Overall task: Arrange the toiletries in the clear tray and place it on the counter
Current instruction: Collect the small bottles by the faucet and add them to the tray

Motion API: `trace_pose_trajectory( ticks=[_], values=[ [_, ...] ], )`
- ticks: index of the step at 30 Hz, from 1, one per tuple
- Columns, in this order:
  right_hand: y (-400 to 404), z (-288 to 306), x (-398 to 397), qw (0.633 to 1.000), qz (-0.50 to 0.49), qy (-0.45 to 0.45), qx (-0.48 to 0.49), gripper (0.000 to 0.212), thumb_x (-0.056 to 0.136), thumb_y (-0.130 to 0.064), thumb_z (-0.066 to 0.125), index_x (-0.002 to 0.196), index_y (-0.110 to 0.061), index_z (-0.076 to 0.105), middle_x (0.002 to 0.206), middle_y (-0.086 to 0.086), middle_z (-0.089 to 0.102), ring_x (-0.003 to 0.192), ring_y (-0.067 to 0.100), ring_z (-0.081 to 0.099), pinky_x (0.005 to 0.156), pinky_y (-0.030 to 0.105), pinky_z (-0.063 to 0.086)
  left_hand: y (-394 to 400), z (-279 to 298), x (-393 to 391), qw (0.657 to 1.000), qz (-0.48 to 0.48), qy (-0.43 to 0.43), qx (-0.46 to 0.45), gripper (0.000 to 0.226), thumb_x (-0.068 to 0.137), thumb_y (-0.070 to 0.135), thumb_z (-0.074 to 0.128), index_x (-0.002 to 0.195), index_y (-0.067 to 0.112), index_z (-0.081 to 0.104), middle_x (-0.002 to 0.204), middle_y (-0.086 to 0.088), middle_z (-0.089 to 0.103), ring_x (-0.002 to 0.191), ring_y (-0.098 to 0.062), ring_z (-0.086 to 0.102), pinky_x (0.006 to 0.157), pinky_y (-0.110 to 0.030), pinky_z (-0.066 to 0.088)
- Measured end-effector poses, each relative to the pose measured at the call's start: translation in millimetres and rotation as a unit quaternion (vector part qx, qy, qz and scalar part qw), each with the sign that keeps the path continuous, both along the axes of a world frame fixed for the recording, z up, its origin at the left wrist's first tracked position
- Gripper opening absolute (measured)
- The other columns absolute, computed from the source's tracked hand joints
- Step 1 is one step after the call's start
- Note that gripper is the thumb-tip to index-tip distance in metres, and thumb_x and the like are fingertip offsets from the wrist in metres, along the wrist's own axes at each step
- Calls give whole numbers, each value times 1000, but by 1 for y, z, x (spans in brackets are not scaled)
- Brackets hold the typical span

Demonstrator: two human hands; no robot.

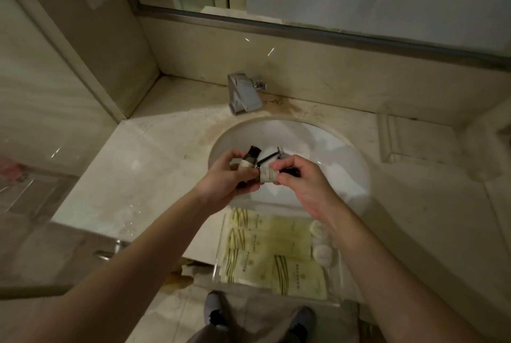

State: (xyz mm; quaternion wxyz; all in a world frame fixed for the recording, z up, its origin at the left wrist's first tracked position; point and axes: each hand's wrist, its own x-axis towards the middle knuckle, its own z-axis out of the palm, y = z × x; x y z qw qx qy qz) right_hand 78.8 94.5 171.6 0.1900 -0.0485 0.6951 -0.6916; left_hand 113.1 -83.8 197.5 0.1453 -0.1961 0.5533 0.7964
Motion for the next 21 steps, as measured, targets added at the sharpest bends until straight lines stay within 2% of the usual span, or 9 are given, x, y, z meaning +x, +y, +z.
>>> trace_pose_trajectory(
  ticks=[2, 5, 9, 11, 14, 16, 19, 21],
  values=[
    [5, 7, 10, 1000, -2, 1, -1, 21, 84, 7, 59, 90, -13, 65, 116, 19, 61, 100, 21, 63, 87, 36, 56, 5, 0, 9, 1000, -4, 18, -6, 33, 84, -14, 57, 105, 10, 48, 93, -13, 55, 74, -24, 63, 64, -26, 61],
    [14, 10, 23, 998, -2, -51, -30, 23, 89, 4, 55, 104, -13, 59, 111, 15, 60, 93, 23, 65, 79, 33, 57, 14, -1, 22, 999, -6, 46, -22, 34, 83, -16, 56, 101, 13, 49, 94, -10, 53, 78, -21, 61, 66, -25, 60],
    [28, 8, 37, 995, 65, -66, 24, 20, 89, 1, 58, 104, -10, 63, 94, 16, 63, 70, 22, 66, 66, 29, 54, 20, -6, 39, 996, -18, 68, -56, 40, 81, -18, 57, 106, 13, 50, 100, -10, 52, 82, -19, 59, 69, -25, 59],
    [32, 5, 43, 994, 74, -63, 40, 20, 88, 2, 59, 103, -10, 64, 87, 16, 63, 68, 21, 64, 62, 29, 52, 20, -9, 47, 992, -43, 81, -87, 41, 80, -18, 58, 108, 11, 50, 103, -13, 53, 82, -20, 58, 67, -26, 56],
    [40, -1, 52, 995, 55, -73, 38, 23, 89, 2, 56, 102, -15, 66, 88, 16, 62, 70, 21, 63, 64, 31, 52, 19, -12, 61, 978, -75, 93, -171, 37, 81, -15, 60, 108, 9, 52, 99, -14, 55, 76, -18, 56, 62, -22, 51],
    [46, -6, 58, 994, 45, -90, 33, 26, 89, 4, 55, 101, -16, 67, 91, 16, 61, 72, 21, 61, 64, 29, 51, 16, -16, 69, 958, -88, 102, -251, 37, 82, -10, 62, 111, 10, 54, 99, -13, 57, 75, -16, 57, 63, -22, 52],
    [56, -13, 65, 991, 34, -125, 18, 26, 88, 8, 55, 100, -12, 67, 89, 13, 58, 71, 20, 58, 62, 27, 50, 13, -24, 78, 893, -128, 144, -407, 42, 80, 0, 69, 116, 15, 53, 101, -3, 59, 78, -16, 60, 68, -22, 52],
    [60, -16, 70, 990, 29, -139, 24, 25, 86, 9, 57, 103, -8, 65, 88, 13, 57, 71, 20, 55, 63, 28, 49, 13, -29, 82, 856, -142, 164, -468, 43, 78, 4, 72, 115, 15, 54, 100, 4, 59, 81, -18, 62, 71, -26, 52]
  ],
)
